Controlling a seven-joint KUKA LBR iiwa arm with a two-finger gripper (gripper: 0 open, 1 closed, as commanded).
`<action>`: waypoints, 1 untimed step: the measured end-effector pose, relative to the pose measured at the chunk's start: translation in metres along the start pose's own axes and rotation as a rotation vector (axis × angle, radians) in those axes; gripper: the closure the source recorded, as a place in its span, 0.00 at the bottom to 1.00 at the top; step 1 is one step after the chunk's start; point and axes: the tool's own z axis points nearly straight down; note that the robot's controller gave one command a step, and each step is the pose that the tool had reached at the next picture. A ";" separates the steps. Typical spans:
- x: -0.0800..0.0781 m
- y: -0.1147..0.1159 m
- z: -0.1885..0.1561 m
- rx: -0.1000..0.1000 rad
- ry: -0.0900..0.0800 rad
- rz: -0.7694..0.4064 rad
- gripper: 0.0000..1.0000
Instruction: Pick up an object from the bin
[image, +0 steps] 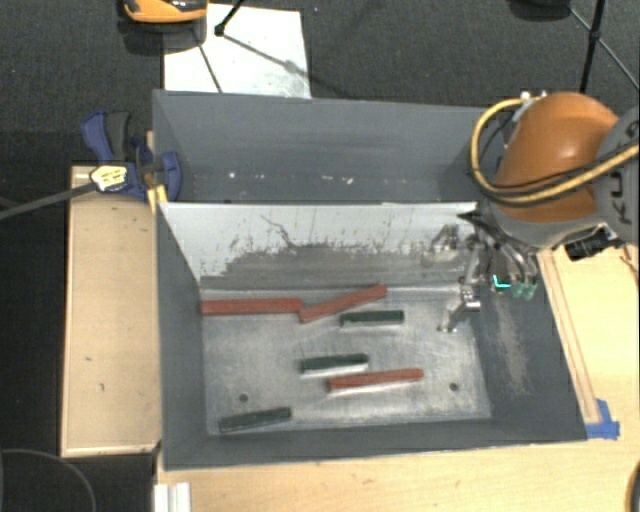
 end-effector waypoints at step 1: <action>-0.001 0.000 -0.005 0.001 -0.008 -0.001 0.00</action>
Offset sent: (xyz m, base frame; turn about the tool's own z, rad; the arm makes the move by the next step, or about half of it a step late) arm -0.0473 -0.0011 -0.1232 -0.0967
